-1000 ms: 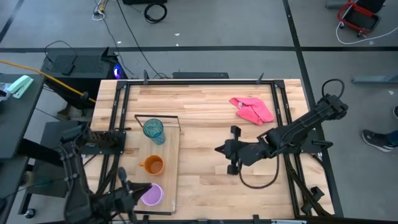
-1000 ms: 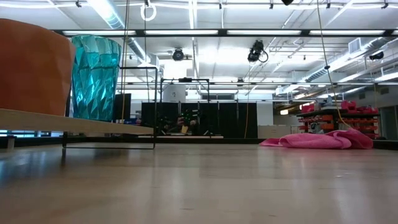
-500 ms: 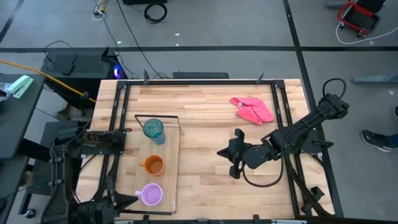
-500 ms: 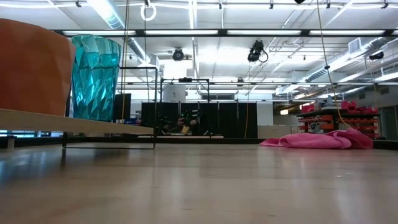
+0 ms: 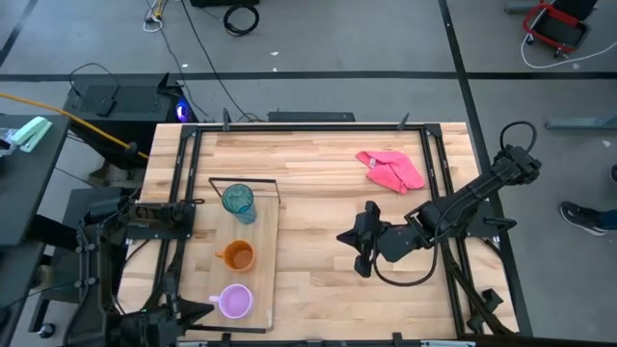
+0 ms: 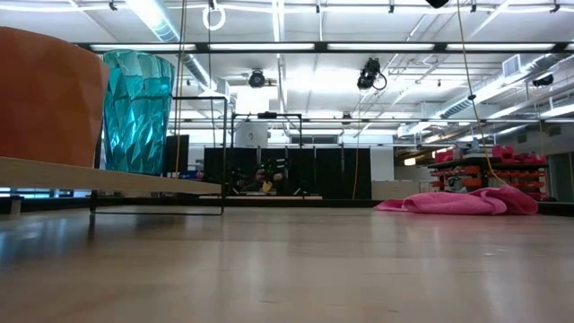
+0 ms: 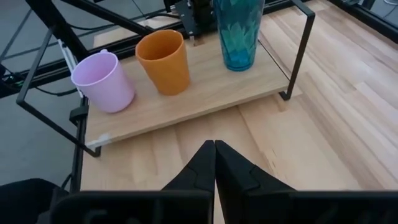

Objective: Stack small to large cups/mugs on shelf
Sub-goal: Return to Home Position

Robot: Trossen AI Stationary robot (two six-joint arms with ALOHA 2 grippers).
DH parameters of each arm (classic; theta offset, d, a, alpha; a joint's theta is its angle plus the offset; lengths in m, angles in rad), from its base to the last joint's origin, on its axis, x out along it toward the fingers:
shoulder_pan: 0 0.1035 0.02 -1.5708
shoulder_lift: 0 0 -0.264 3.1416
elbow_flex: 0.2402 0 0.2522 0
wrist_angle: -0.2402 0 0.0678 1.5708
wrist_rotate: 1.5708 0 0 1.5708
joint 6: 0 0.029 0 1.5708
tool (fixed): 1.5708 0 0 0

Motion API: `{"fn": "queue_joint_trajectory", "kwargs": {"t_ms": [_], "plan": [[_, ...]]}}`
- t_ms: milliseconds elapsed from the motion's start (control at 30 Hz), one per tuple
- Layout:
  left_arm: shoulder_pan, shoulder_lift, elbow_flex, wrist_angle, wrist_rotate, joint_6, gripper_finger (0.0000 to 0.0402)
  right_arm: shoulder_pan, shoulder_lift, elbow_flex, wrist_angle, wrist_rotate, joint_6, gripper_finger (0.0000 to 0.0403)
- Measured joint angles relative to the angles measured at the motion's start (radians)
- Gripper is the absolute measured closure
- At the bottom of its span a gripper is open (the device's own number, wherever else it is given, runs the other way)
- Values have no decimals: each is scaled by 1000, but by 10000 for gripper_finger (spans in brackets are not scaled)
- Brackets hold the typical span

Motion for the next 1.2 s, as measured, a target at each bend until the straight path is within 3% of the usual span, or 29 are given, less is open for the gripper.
{"fn": "queue_joint_trajectory", "kwargs": {"t_ms": [333, 533, 700, 867, 1000, 1133, 1200], "plan": [[7, 0, 0, 34, 109, -8, 376, 8, 0, 0, 3, -12, 30, 387], [36, 0, 0, 31, 78, 56, 368, 21, 0, 0, 2, -14, 18, 387], [69, 0, 0, 32, 84, 209, 371, 29, 0, 0, 2, -27, 12, 386], [92, 0, 0, 32, 81, 211, 378, 42, 0, 0, 2, -34, -7, 388], [127, -3, 0, 32, 3, 199, 376, 49, 0, 0, 2, -34, -6, 389], [183, -17, 0, 61, 19, 183, 369, 53, 0, 0, 5, -34, -3, 389], [215, -19, 0, 123, 53, 251, 366, 54, 0, 0, 10, -34, -4, 389]]}}
